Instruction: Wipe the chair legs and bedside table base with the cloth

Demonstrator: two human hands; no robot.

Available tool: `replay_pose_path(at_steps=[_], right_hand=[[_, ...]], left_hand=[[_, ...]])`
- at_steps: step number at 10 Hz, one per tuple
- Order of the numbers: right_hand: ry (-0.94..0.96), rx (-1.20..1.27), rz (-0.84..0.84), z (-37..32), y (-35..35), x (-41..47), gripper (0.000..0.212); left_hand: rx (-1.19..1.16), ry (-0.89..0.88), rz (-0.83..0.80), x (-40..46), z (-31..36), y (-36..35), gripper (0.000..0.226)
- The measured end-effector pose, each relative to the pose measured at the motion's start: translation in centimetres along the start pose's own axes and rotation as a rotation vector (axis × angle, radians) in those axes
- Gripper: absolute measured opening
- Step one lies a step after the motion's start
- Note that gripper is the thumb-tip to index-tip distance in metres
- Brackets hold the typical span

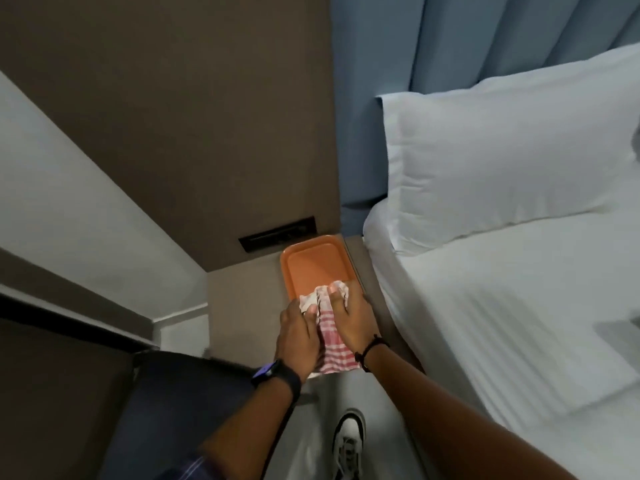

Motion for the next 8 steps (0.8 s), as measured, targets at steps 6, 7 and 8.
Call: replay_pose_path(at_steps=[6, 7, 8], right_hand=[[-0.068, -0.643, -0.316, 17.5, -13.6, 23.4, 0.042], [0.009, -0.791, -0.383, 17.9, -13.5, 23.7, 0.045], [0.051, -0.793, -0.283, 17.9, -13.3, 23.6, 0.052]], left_hand=[[0.237, 0.095, -0.129, 22.8, -16.5, -17.6, 0.057], [0.302, 0.027, -0.113, 22.7, -16.2, -17.3, 0.057], [0.4, -0.08, -0.109, 22.1, -15.4, -16.0, 0.056]])
Point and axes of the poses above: each hand's wrist, its own x-axis towards the middle knuckle, its own y-axis out of the back of the hand, z = x × y, the point moved 1 cm from there along x, towards the middle knuckle, and after that the axes turned 8 degrees about z, right-handed, at the moved point
